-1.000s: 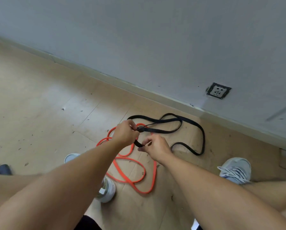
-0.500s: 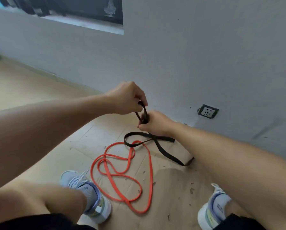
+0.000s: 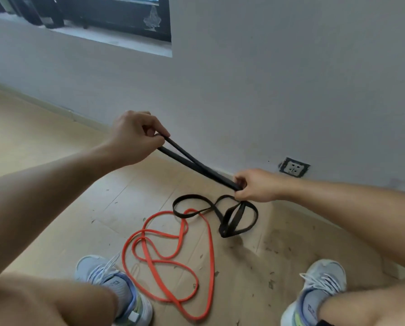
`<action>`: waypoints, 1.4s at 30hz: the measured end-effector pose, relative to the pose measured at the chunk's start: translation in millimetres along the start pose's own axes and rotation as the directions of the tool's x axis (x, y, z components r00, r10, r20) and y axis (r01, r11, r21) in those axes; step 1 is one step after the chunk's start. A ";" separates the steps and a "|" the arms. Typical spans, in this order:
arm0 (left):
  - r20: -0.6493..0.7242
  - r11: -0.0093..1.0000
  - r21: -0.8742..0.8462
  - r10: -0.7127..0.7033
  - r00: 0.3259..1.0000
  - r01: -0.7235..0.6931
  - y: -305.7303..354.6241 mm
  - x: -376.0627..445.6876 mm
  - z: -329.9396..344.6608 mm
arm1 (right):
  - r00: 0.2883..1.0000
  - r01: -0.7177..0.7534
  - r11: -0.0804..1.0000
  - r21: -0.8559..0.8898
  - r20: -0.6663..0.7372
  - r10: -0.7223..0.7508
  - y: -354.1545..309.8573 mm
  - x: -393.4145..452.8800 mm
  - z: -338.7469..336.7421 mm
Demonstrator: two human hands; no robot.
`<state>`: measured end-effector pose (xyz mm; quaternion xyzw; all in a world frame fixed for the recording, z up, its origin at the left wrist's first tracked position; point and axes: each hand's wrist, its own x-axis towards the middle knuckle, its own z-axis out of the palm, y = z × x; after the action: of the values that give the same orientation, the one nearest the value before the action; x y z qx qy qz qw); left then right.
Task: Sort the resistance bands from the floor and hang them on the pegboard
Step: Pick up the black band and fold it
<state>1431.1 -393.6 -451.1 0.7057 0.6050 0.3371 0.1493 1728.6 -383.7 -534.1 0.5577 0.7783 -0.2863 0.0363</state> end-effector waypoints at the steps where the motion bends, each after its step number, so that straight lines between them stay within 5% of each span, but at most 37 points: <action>1: -0.010 1.000 -0.004 -0.022 1.000 0.022 -3.5 -0.6 0.5 | 1.000 -0.001 1.000 -0.005 0.002 0.001 -0.4 1.9 0.7; 5: -0.023 0.990 0.032 -0.136 0.990 0.137 -23.7 5.7 0.9 | 0.993 0.062 0.995 0.083 -0.104 -0.053 -5.6 4.7 6.8; 9: 0.261 0.953 0.228 -0.258 0.930 0.201 -47.5 2.9 5.9 | 0.982 0.145 0.946 0.289 -0.162 -0.101 -11.3 -5.6 4.8; 13: 0.522 0.983 0.181 -0.123 0.844 0.031 -26.2 -13.1 24.3 | 0.970 0.228 0.932 0.281 -0.154 -0.190 -22.1 -15.3 1.9; 18: 0.686 0.990 0.071 0.040 0.726 -0.122 16.6 -23.4 55.1 | 0.957 0.268 0.922 0.282 -0.186 -0.221 -34.6 -24.9 -4.1; 22: 0.630 0.941 0.179 0.114 0.768 -0.286 32.8 -23.2 60.8 | 0.960 0.262 0.934 0.245 -0.166 -0.225 -36.7 -32.9 -9.4; 26: 0.579 0.939 0.030 0.263 0.772 -0.342 41.5 -23.8 51.7 | 0.972 0.215 0.935 0.282 -0.153 -0.177 -33.3 -34.5 -8.3; 29: 0.411 0.945 -0.137 0.327 0.851 -0.297 48.8 -25.9 47.2 | 0.980 0.185 0.955 0.232 -0.118 -0.161 -25.4 -31.1 -3.4; 35: 0.156 0.938 -0.320 0.190 0.969 -0.132 47.6 -21.7 37.0 | 0.989 0.065 0.964 0.259 -0.147 -0.027 5.0 -20.6 -2.0; 42: 0.308 0.989 -0.148 0.039 0.951 0.007 13.6 -17.2 25.3 | 0.965 0.091 0.923 0.373 -0.261 0.011 5.3 -22.8 -14.6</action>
<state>1457.3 -408.0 -466.1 0.7417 0.5420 0.2671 0.2912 1745.6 -394.9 -515.5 0.5704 0.7169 -0.3580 -0.1805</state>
